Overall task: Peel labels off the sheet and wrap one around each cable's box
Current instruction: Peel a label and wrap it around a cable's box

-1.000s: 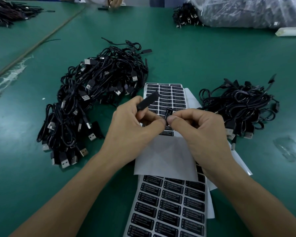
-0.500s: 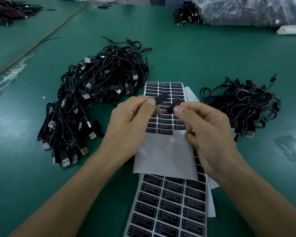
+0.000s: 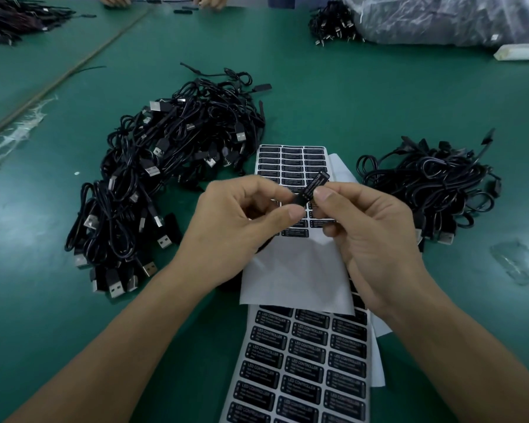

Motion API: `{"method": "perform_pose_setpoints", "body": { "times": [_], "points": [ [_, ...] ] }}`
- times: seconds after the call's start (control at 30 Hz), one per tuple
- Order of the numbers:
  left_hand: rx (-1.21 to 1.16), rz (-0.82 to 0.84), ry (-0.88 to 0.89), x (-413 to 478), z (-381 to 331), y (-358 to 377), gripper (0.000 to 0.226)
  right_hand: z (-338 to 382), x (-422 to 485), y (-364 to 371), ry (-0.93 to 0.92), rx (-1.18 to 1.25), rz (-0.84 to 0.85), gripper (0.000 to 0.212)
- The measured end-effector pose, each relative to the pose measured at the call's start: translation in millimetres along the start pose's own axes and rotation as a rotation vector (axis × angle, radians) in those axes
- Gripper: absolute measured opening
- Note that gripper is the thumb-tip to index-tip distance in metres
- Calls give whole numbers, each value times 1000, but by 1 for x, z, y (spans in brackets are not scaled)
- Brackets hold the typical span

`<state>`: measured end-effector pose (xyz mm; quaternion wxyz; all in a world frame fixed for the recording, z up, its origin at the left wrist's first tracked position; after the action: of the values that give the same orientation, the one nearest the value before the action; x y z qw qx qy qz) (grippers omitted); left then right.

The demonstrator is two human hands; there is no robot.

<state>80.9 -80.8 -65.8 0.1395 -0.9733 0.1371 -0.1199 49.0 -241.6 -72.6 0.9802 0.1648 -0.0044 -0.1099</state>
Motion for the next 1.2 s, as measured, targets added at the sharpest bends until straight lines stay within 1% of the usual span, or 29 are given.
{"method": "perform_pose_setpoints", "body": {
  "times": [0.07, 0.17, 0.27, 0.43, 0.7, 0.9, 1.2],
  "points": [
    [0, -6, -15, 0, 1, -1, 17, -1, 1, -1, -3, -10, -6, 3],
    [61, 13, -46, 0, 2, -2, 6, 0, 1, -1, -13, -27, -14, 7],
    [122, 44, -70, 1, 4, 0, 12, 0, 1, 0, -23, -30, -2, 8],
    [130, 137, -90, 0, 3, 6, 12, 2, 1, 3, -38, -32, 8, 15],
    [80, 99, -118, 1, 2, 4, 18, 4, -3, 5, -87, -129, -6, 8],
    [61, 123, -95, 0, 0, 6, 19, 6, -3, 5, -131, -180, -21, 10],
    [51, 128, -66, 2, 0, 5, 18, 8, -4, 7, -161, -220, 18, 12]
  ]
}}
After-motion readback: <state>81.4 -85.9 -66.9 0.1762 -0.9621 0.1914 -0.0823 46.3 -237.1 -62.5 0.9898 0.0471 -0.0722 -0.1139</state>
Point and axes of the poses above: each hand's wrist, its own x-axis towards the middle knuckle, its own y-axis out of the palm, z = x × y, the point moved 5 cm from there along x, towards the middle knuckle, and after that the axes turned 8 degrees about x, right-handed, at the moved point
